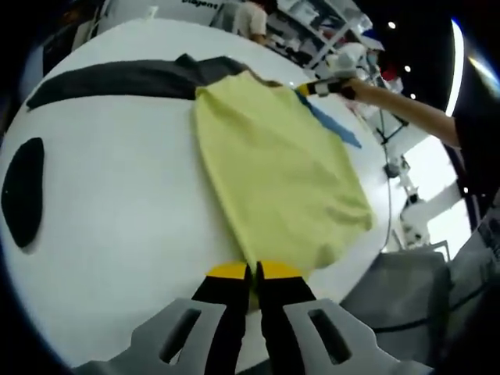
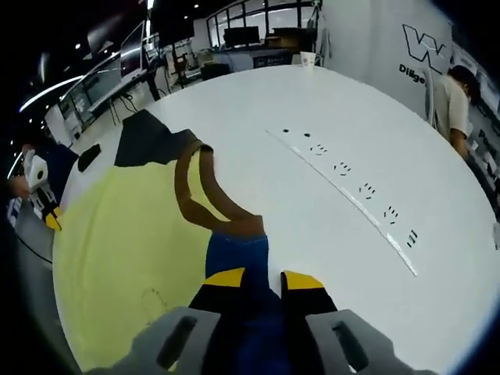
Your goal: Fold the garment on the visible template until the final outline fits inside the template.
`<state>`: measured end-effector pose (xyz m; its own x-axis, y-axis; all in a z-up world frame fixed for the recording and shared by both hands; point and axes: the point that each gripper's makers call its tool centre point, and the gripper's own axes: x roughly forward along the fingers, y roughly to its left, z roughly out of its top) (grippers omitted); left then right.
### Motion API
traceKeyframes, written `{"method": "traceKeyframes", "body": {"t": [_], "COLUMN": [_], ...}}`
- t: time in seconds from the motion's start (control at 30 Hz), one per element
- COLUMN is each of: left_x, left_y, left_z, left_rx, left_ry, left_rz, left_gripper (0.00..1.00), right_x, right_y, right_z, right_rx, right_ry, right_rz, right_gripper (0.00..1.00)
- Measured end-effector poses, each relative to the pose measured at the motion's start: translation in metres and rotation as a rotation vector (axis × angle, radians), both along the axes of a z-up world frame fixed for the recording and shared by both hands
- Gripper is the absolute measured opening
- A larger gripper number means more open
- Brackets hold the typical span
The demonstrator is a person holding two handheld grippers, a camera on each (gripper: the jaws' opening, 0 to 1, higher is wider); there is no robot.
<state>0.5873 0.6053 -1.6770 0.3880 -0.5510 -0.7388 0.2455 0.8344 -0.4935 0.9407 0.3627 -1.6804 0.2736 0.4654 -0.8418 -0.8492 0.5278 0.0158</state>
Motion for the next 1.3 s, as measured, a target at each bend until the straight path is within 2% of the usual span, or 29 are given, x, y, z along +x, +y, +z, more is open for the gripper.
{"method": "traceKeyframes", "body": {"t": [0.07,0.13,0.2,0.27,0.3,0.37,0.43,0.57,0.6,0.73,0.77,0.8,0.9,1.03,1.17,1.2,1.23,1.3], "left_x": [0.000,0.000,-0.001,0.000,0.000,0.000,0.000,0.001,0.000,0.001,0.003,0.000,-0.001,-0.003,-0.004,-0.006,-0.013,-0.022], "left_y": [0.000,-0.001,-0.001,-0.001,-0.002,-0.001,-0.001,0.000,0.000,0.005,0.009,0.007,0.005,0.010,0.017,0.017,0.023,0.033], "left_z": [-0.001,-0.001,-0.002,-0.002,-0.003,-0.003,-0.002,-0.003,-0.002,-0.001,0.000,0.002,0.007,0.011,0.012,0.012,0.007,-0.003], "left_rx": [0.003,0.006,0.010,0.013,0.014,0.009,0.009,0.015,0.024,0.047,0.063,0.053,0.042,0.094,0.105,0.098,0.122,0.191], "left_ry": [-0.001,0.000,0.000,0.000,0.001,0.004,0.003,-0.003,-0.014,-0.016,-0.004,0.024,0.031,0.016,0.029,0.041,0.077,0.088], "left_rz": [-0.009,-0.010,-0.011,-0.009,-0.010,-0.005,-0.005,-0.003,-0.004,0.013,0.067,0.067,0.049,0.003,0.001,0.003,-0.009,-0.047], "left_gripper": [0.00,0.00,0.00,0.00,0.00,0.00,0.00,0.00,0.00,0.00,0.00,0.00,0.00,0.00,0.00,0.00,0.00,0.00], "right_x": [-0.002,0.004,0.007,0.007,0.002,0.011,0.010,0.005,0.009,0.020,0.025,0.025,0.036,0.045,0.057,0.066,0.063,0.060], "right_y": [-0.002,0.001,-0.001,-0.002,0.000,-0.002,-0.002,-0.002,0.000,-0.005,-0.007,-0.010,-0.014,-0.012,-0.023,-0.034,-0.034,-0.034], "right_z": [-0.002,-0.004,-0.005,-0.004,-0.001,-0.009,-0.008,-0.003,0.001,0.015,0.020,0.019,0.021,0.021,0.002,0.003,0.003,0.007], "right_rx": [-0.044,-0.036,-0.032,-0.010,-0.003,0.000,-0.004,-0.027,-0.048,-0.063,-0.078,-0.095,-0.147,-0.166,-0.198,-0.243,-0.235,-0.188], "right_ry": [-0.018,-0.020,-0.018,-0.044,-0.054,-0.063,-0.069,-0.067,-0.090,-0.150,-0.170,-0.185,-0.200,-0.218,-0.213,-0.252,-0.234,-0.215], "right_rz": [0.013,0.019,-0.020,-0.068,-0.071,-0.074,-0.060,-0.057,-0.027,-0.036,-0.033,-0.024,0.011,-0.005,-0.019,-0.043,-0.035,-0.087], "right_gripper": [0.08,0.07,0.07,0.03,0.00,0.00,0.00,0.00,0.00,0.00,0.00,0.00,0.00,0.00,0.00,0.00,0.00,0.00]}}
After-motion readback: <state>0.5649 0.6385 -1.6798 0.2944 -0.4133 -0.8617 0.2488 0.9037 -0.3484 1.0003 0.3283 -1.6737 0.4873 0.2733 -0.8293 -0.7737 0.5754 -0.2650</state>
